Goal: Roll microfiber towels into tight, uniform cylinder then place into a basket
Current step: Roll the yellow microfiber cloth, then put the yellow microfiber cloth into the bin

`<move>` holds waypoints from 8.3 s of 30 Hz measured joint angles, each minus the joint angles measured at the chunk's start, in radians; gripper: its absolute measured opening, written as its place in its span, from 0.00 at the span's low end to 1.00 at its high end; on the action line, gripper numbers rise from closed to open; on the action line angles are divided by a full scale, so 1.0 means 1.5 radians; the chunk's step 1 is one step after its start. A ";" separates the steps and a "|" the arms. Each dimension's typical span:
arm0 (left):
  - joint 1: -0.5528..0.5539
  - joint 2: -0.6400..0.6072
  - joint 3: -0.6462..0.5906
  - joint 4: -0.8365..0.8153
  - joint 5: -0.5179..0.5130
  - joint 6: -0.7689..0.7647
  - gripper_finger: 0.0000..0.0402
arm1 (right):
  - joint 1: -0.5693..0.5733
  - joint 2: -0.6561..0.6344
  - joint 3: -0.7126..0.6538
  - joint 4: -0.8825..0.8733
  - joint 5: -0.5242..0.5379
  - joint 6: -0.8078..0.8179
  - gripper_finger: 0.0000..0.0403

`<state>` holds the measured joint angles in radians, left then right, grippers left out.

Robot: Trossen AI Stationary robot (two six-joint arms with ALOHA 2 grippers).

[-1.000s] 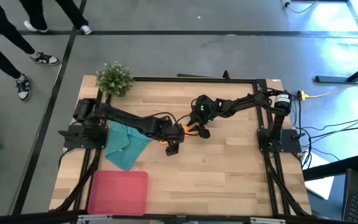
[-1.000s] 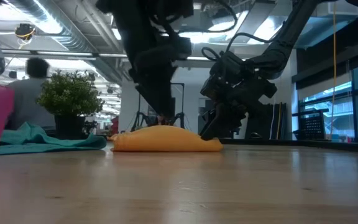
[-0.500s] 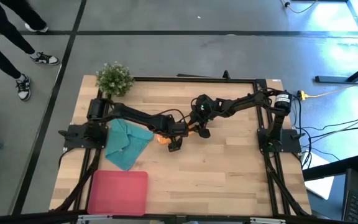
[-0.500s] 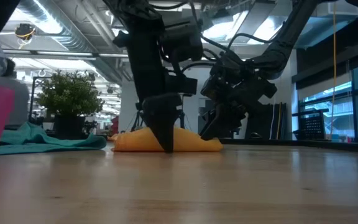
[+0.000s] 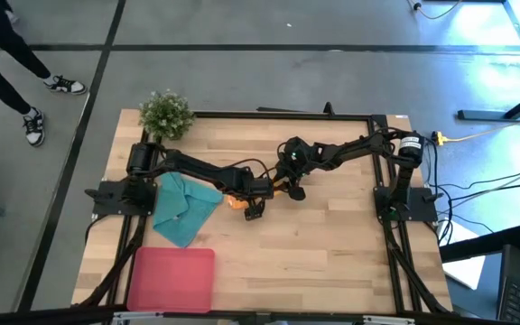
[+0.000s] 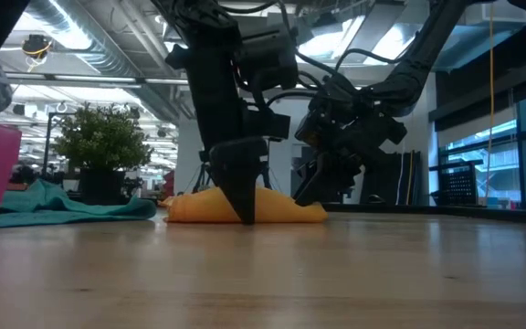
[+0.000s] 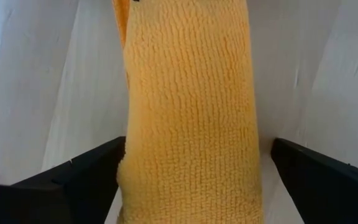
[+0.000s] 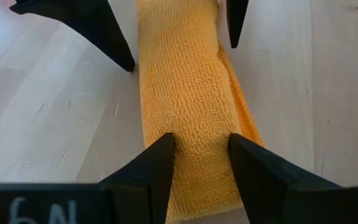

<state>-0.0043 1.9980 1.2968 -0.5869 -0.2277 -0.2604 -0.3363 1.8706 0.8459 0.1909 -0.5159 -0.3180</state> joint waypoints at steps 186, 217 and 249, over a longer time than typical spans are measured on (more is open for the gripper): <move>-0.789 -0.184 -0.150 -0.026 -0.028 -0.563 0.03 | 0.004 -0.450 0.000 -0.437 0.006 0.032 0.39; -0.789 -0.184 -0.211 0.094 0.026 -0.588 0.03 | 0.004 -0.450 0.000 -0.437 0.006 0.032 0.39; -0.789 -0.184 -0.211 0.089 0.047 -0.588 0.52 | 0.004 -0.450 0.001 -0.437 0.006 0.032 0.39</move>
<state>-1.1881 1.7226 0.9798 -0.4536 -0.1573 -1.1431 -0.3309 1.1957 0.8467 -0.4650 -0.5076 -0.2699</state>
